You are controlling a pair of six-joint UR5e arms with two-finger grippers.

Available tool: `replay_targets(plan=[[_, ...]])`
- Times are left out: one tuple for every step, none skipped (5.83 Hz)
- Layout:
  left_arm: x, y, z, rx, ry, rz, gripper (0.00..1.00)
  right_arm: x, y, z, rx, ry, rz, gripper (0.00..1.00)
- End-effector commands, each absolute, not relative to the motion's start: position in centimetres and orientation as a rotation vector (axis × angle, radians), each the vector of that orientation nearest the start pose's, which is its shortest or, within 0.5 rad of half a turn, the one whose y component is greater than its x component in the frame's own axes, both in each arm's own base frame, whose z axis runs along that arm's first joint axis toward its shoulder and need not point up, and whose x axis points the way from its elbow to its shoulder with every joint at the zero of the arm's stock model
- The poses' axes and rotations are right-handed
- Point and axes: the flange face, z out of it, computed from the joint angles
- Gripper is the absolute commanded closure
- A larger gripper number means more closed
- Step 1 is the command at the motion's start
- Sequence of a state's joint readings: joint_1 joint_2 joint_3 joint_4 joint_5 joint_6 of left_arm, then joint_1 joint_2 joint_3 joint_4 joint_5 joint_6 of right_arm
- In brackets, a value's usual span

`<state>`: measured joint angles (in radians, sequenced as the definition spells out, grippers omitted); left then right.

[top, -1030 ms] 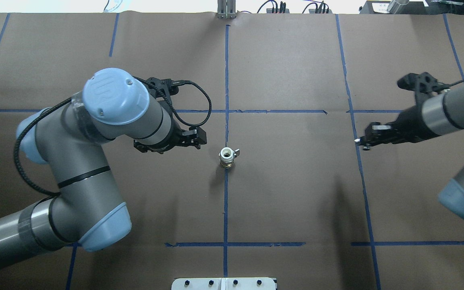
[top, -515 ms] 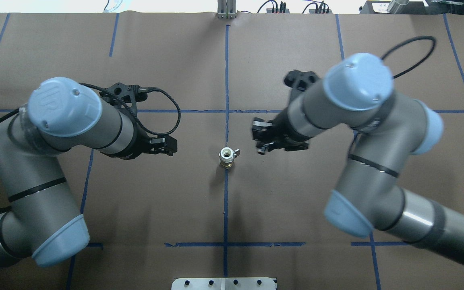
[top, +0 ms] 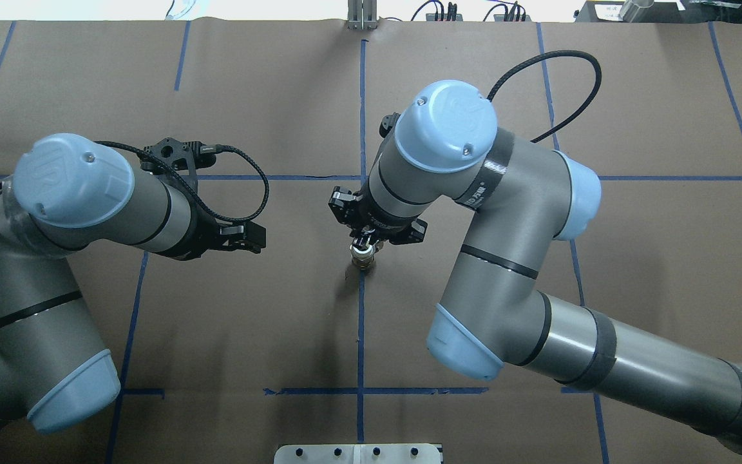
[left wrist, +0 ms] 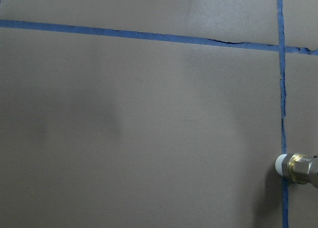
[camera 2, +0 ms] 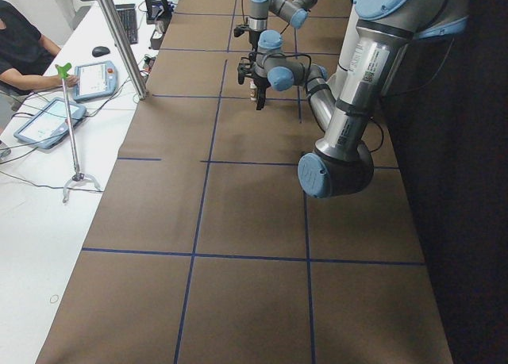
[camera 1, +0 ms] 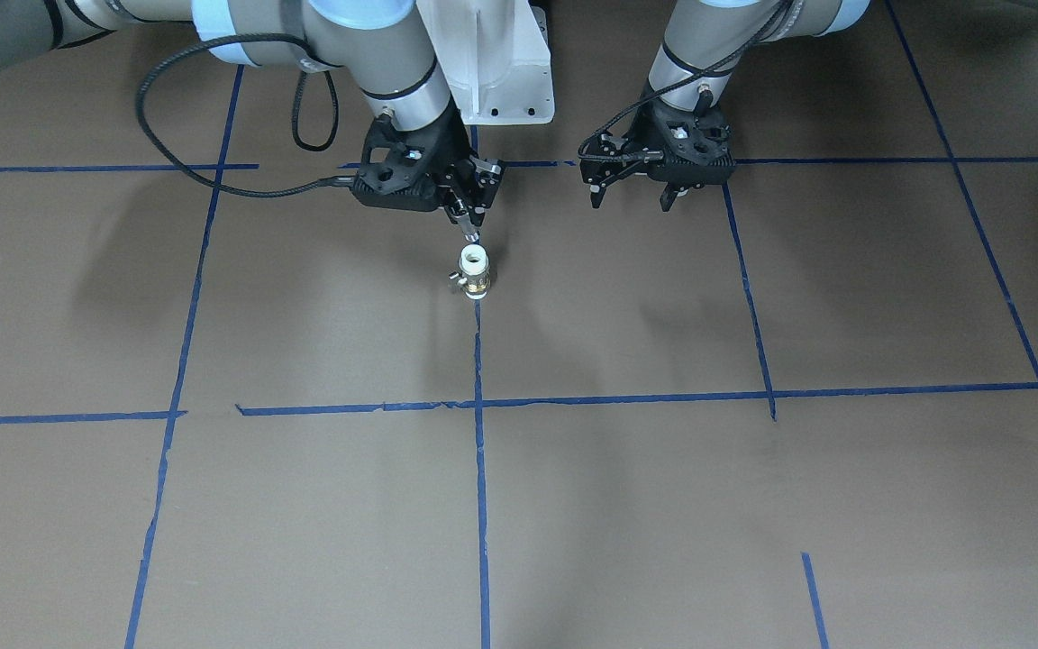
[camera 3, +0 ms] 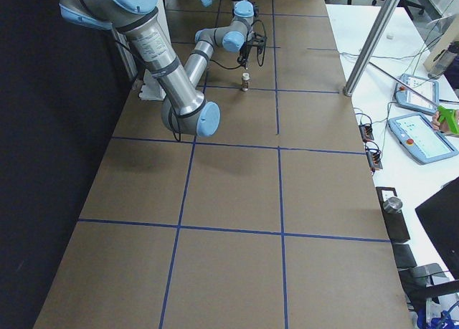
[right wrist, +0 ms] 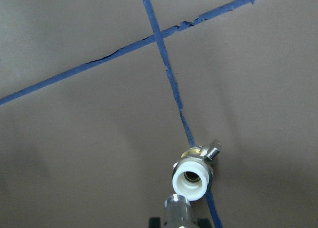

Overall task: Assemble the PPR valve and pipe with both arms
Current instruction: 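Lower and press the chrome valve onto the white fitting with the right gripper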

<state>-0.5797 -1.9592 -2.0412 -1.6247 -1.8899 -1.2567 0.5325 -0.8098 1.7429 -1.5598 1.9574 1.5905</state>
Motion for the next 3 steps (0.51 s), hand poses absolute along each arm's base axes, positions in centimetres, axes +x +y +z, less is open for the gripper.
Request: replay_targets(plan=[[40.65,-38.82,23.77,0.124,0.945,-0.101,0.00,-53.53,-41.81,13.74,-0.105,-0.963,0.330,1.00],[40.71,-38.76,23.77,0.123,0.945,-0.099,0.00,-53.79,-41.98,13.99,-0.106,-0.956,0.333,1.00],[40.69,-38.75,23.54,0.124,0.949,-0.100,0.00,-53.88,-42.03,14.01,-0.106,-0.954,0.333,1.00]])
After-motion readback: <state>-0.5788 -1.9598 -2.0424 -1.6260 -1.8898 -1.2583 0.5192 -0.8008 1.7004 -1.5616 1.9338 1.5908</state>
